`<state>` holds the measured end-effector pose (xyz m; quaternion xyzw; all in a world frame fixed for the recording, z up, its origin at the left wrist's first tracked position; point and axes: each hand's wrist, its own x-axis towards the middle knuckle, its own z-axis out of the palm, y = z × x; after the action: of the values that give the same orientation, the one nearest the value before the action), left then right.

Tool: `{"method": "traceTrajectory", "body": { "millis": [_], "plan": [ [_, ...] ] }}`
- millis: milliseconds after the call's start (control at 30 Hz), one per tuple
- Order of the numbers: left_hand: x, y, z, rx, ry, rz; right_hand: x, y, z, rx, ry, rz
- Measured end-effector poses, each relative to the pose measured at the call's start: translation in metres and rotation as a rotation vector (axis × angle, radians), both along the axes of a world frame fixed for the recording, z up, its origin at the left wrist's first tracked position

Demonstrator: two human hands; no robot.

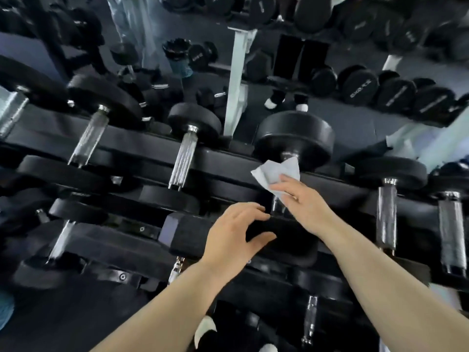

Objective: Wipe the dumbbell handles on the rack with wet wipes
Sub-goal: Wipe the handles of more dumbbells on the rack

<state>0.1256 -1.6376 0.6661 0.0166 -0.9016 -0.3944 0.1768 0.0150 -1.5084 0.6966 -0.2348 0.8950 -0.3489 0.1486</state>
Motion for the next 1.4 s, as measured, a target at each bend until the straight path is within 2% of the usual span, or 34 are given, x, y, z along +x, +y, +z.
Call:
{"method": "traceTrajectory", "body": {
  "millis": [67,200,267,300,367,433,533,567,633,767,900,1000,1167,1233,1333,1400],
  "plan": [
    [-0.001,-0.002,-0.003,-0.021,0.022,-0.007,-0.006,0.0,-0.004,0.11,0.029,0.114],
    [-0.002,-0.005,-0.002,-0.03,0.023,-0.026,-0.021,0.005,-0.006,0.334,0.215,0.322],
    [-0.003,-0.005,-0.003,-0.036,0.02,-0.029,-0.03,-0.002,-0.011,0.351,0.429,0.339],
    [-0.003,-0.005,-0.005,-0.03,0.019,-0.029,-0.034,-0.007,-0.013,0.335,0.467,0.31],
    [-0.001,-0.004,-0.006,0.0,0.02,-0.026,-0.038,-0.015,-0.017,0.324,0.413,0.262],
    [-0.003,-0.004,-0.007,0.013,0.029,-0.027,-0.035,-0.015,-0.02,0.379,0.412,0.372],
    [-0.006,-0.006,-0.007,0.005,0.016,-0.043,-0.029,0.0,-0.016,0.325,0.417,0.576],
    [-0.006,-0.007,-0.006,0.009,0.01,-0.045,-0.033,0.004,-0.016,0.306,0.471,0.61],
    [-0.006,-0.008,-0.007,0.003,0.014,-0.046,-0.043,0.001,-0.018,0.339,0.573,0.596],
    [-0.007,-0.007,-0.008,-0.05,0.062,-0.013,-0.052,-0.015,-0.018,0.312,0.565,0.448],
    [-0.01,-0.002,-0.009,-0.031,0.089,0.014,-0.037,0.003,-0.026,0.252,0.605,0.7],
    [-0.009,-0.001,-0.011,-0.002,0.095,0.005,-0.044,0.002,-0.021,0.287,0.67,0.752],
    [-0.008,-0.003,-0.01,-0.026,0.087,-0.008,-0.061,-0.013,-0.019,0.337,0.649,0.523],
    [-0.009,-0.002,-0.009,-0.04,0.089,0.008,-0.052,-0.007,-0.026,0.313,0.719,0.55],
    [-0.013,-0.002,-0.008,-0.063,0.09,0.046,-0.038,0.003,-0.028,0.217,0.635,0.691],
    [-0.015,-0.002,-0.009,-0.067,0.086,0.047,-0.043,0.005,-0.024,0.234,0.616,0.777]
  ]
}}
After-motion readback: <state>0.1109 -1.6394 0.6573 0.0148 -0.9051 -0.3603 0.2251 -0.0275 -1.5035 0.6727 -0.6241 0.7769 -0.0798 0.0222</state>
